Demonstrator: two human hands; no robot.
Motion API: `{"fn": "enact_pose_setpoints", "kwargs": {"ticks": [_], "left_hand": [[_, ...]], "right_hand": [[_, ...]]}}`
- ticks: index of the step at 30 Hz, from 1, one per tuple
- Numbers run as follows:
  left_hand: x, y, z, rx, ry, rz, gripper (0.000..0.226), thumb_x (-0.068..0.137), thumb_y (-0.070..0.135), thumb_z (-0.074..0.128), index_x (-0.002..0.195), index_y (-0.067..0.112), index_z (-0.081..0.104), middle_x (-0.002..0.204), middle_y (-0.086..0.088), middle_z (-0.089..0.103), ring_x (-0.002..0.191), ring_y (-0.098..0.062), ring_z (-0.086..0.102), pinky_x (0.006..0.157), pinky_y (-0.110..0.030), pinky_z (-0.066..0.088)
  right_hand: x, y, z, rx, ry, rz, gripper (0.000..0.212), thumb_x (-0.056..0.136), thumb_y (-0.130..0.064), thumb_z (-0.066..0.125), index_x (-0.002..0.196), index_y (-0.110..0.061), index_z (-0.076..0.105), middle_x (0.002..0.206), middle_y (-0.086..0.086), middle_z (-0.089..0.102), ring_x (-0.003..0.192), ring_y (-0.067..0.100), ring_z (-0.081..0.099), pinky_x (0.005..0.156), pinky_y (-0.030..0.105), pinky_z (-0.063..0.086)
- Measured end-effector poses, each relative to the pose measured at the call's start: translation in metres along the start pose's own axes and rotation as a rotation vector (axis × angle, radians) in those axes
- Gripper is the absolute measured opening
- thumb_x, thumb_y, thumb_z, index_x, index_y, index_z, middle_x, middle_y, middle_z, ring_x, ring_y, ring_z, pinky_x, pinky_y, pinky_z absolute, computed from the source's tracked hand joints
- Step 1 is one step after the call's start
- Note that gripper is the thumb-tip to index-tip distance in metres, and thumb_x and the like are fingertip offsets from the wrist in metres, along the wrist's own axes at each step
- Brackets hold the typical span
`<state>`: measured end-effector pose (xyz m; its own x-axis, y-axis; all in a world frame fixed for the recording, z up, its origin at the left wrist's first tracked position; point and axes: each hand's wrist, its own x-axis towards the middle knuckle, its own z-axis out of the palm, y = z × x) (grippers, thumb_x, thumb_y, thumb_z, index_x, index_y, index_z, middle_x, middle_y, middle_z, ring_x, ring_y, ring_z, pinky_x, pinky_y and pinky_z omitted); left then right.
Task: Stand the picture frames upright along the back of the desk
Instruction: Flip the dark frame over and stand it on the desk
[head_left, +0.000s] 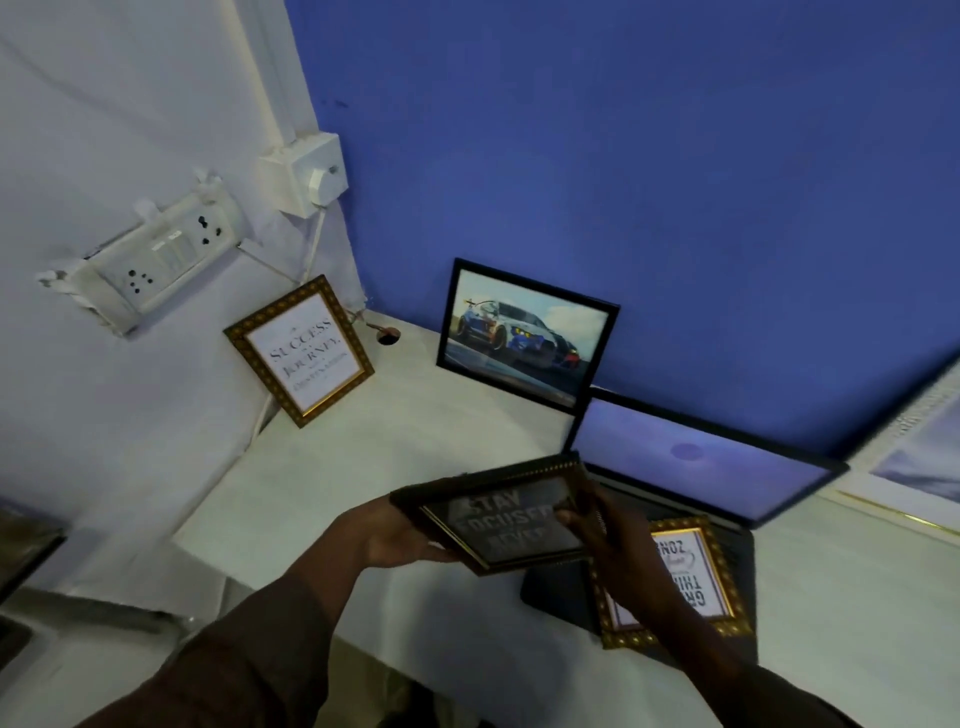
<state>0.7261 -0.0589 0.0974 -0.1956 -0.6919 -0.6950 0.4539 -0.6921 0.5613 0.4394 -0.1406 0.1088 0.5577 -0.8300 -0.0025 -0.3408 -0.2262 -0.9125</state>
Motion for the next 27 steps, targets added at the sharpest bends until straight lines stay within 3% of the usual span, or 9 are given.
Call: {"fn": "enact_pose_setpoints", "kwargs": {"ticks": [3, 5, 8, 12, 14, 20, 27], "left_hand": [[0.01, -0.008, 0.031, 0.095, 0.005, 0.039, 0.042, 0.096, 0.024, 0.068, 0.133, 0.003, 0.065, 0.132, -0.024, 0.066, 0.124, -0.042, 0.061, 0.105, -0.055, 0.051], [0.018, -0.008, 0.053, 0.085, -0.008, 0.086, 0.031, 0.1, 0.027, 0.06, 0.119, 0.008, 0.074, 0.123, -0.021, 0.071, 0.111, -0.036, 0.068, 0.097, -0.048, 0.054], [0.025, -0.007, 0.085, 0.065, -0.088, 0.109, 0.026, 0.092, 0.029, 0.064, 0.102, 0.01, 0.078, 0.105, -0.018, 0.074, 0.092, -0.029, 0.07, 0.093, -0.044, 0.054], [0.044, -0.03, 0.1, 0.082, -0.157, 0.069, 0.047, 0.099, 0.032, 0.06, 0.132, -0.001, 0.064, 0.134, -0.027, 0.062, 0.116, -0.039, 0.061, 0.112, -0.055, 0.042], [0.052, -0.044, 0.106, 0.079, -0.179, 0.054, 0.052, 0.103, 0.038, 0.052, 0.14, 0.002, 0.058, 0.144, -0.027, 0.055, 0.128, -0.042, 0.057, 0.117, -0.057, 0.038], [0.061, -0.063, 0.161, 0.059, -0.315, 0.058, 0.063, 0.1, 0.059, 0.044, 0.142, 0.015, 0.059, 0.146, -0.017, 0.058, 0.138, -0.038, 0.051, 0.12, -0.057, 0.033], [0.087, -0.074, 0.236, 0.135, -0.313, 0.017, 0.061, 0.104, 0.052, 0.039, 0.142, 0.008, 0.058, 0.145, -0.022, 0.057, 0.138, -0.041, 0.05, 0.121, -0.059, 0.031]], "right_hand": [[-0.018, -0.005, -0.021, 0.104, 0.046, 0.052, 0.026, 0.098, -0.027, 0.058, 0.122, -0.019, 0.065, 0.113, -0.006, 0.075, 0.103, 0.008, 0.072, 0.085, 0.027, 0.058], [-0.032, -0.004, -0.03, 0.192, 0.073, 0.117, 0.027, 0.1, -0.024, 0.056, 0.126, -0.019, 0.063, 0.118, 0.001, 0.074, 0.108, 0.018, 0.072, 0.087, 0.04, 0.06], [-0.059, 0.002, -0.033, 0.277, 0.137, 0.187, 0.03, 0.102, -0.025, 0.055, 0.132, -0.024, 0.058, 0.126, 0.008, 0.07, 0.116, 0.026, 0.069, 0.092, 0.054, 0.058], [-0.093, 0.002, -0.034, 0.303, 0.3, 0.294, 0.026, 0.101, -0.023, 0.058, 0.121, -0.038, 0.062, 0.118, -0.005, 0.074, 0.109, 0.02, 0.072, 0.087, 0.054, 0.061], [-0.109, 0.005, -0.036, 0.267, 0.362, 0.293, 0.027, 0.101, -0.022, 0.058, 0.127, -0.031, 0.062, 0.12, -0.004, 0.074, 0.11, 0.017, 0.072, 0.09, 0.05, 0.061], [-0.16, 0.024, -0.054, 0.264, 0.557, 0.381, 0.027, 0.1, -0.03, 0.059, 0.126, -0.026, 0.064, 0.117, -0.001, 0.075, 0.105, 0.017, 0.074, 0.089, 0.05, 0.061], [-0.202, 0.043, -0.096, 0.332, 0.692, 0.462, 0.027, 0.097, -0.043, 0.057, 0.119, -0.031, 0.066, 0.115, 0.0, 0.075, 0.106, 0.021, 0.073, 0.089, 0.054, 0.06]]}}
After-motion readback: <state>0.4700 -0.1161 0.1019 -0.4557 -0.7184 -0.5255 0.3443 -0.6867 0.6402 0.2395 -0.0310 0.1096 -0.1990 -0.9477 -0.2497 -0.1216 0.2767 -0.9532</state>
